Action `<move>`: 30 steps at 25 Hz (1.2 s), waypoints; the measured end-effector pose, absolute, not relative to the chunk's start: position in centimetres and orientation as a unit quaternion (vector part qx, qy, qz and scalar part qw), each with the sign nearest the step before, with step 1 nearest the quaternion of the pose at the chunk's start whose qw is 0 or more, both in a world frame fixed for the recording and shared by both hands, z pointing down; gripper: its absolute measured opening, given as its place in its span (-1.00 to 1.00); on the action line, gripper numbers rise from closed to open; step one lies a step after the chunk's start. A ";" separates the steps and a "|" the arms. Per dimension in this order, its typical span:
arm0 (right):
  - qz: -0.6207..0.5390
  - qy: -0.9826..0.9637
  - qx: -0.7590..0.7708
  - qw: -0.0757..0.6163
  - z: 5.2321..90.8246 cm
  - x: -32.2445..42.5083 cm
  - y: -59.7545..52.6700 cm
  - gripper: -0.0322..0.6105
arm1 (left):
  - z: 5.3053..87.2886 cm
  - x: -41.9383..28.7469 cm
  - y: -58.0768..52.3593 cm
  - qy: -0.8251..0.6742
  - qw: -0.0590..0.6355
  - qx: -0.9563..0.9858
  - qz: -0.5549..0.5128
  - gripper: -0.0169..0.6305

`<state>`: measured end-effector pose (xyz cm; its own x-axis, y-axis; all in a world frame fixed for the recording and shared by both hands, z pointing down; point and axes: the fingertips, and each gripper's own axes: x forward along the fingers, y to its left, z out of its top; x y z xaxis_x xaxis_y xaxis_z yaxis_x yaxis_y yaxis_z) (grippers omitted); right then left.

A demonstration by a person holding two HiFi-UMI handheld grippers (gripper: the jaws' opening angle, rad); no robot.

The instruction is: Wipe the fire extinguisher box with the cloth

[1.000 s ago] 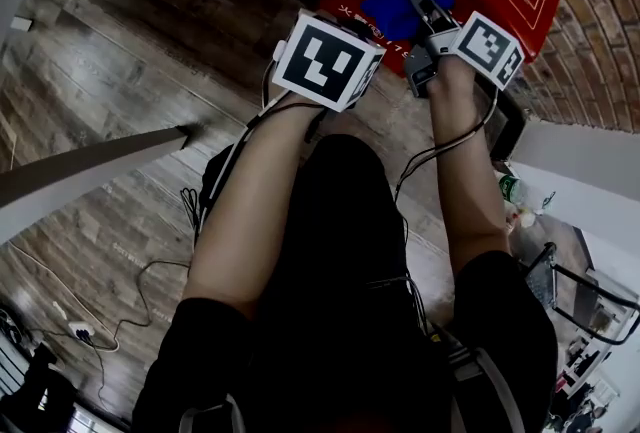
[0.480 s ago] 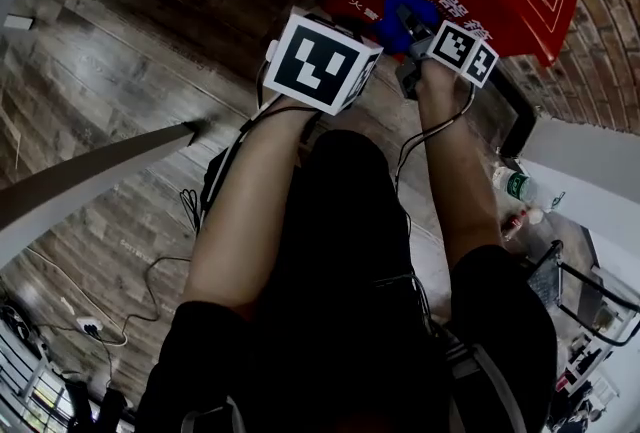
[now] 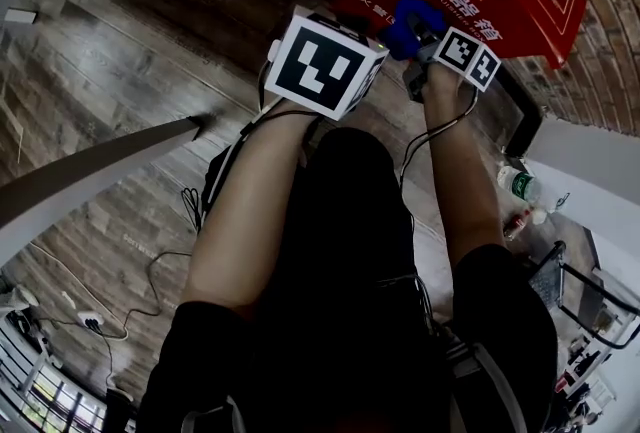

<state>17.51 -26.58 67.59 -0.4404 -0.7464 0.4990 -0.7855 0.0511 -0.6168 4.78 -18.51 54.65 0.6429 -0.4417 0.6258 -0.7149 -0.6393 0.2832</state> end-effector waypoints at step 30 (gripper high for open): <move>0.453 -0.677 0.547 0.192 84.3 13.4 -29.5 -0.60 | 54.2 0.2 -16.3 -0.369 0.248 0.850 0.283 -0.93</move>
<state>13.35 -29.46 84.29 -0.3269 -0.5671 0.7560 -0.9153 -0.0091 -0.4026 0.22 -16.27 54.20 0.5674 -0.4868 0.6642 -0.7678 -0.6043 0.2130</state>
